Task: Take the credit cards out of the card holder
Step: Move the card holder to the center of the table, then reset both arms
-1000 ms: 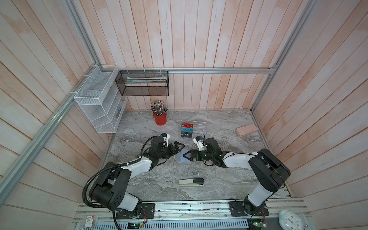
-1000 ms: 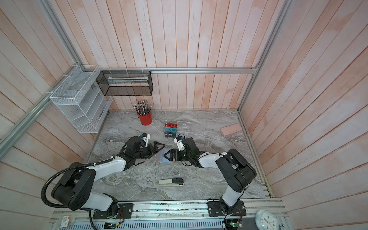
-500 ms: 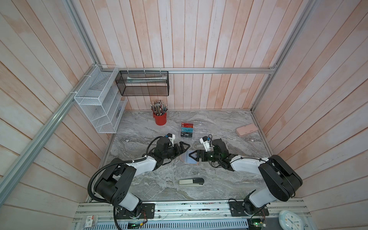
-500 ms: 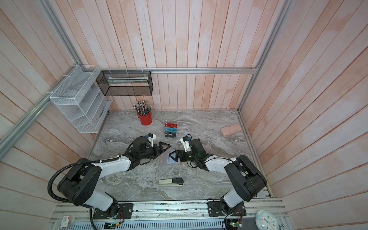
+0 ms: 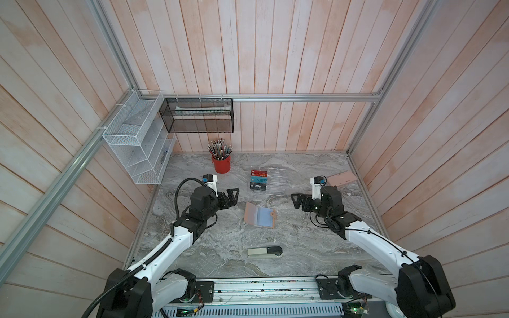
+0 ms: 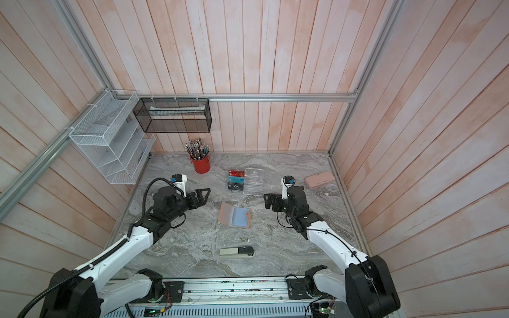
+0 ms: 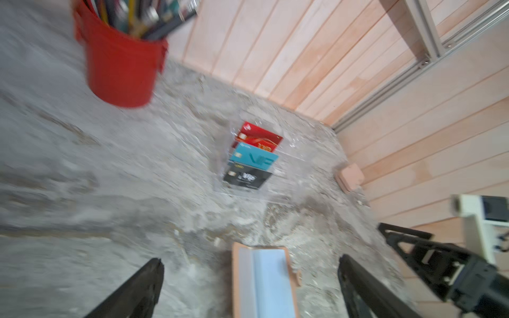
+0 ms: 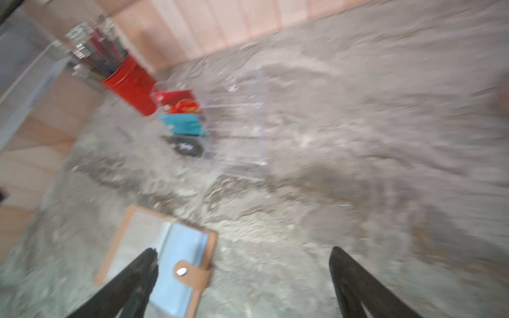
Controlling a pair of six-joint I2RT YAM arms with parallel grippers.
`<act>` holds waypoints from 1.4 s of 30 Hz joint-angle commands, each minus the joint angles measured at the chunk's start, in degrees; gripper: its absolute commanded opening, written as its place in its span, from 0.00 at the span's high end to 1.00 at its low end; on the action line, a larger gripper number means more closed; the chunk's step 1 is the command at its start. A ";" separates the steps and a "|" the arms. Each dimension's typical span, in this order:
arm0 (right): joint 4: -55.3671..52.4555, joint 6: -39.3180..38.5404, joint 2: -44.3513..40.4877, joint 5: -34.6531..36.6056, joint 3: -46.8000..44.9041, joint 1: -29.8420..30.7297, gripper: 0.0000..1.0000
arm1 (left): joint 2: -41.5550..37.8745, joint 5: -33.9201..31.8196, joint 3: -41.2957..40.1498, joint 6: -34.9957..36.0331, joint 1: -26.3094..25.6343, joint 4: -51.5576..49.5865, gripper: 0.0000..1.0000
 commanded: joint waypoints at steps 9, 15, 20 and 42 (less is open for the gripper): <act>24.85 -10.58 7.32 33.59 -8.56 -11.11 0.02 | 5.93 -26.93 -16.05 19.60 13.86 31.29 0.00; 44.64 -20.48 19.76 34.46 -9.99 -11.27 0.02 | 18.92 -23.12 -18.03 24.25 15.72 48.78 0.00; 55.87 -22.80 23.37 29.97 -13.75 -12.33 0.02 | 23.24 -16.13 -20.25 22.87 19.76 56.88 0.00; 67.35 -19.04 21.67 14.38 -22.60 -19.31 0.02 | 27.83 -10.85 -20.18 24.71 19.73 60.86 0.00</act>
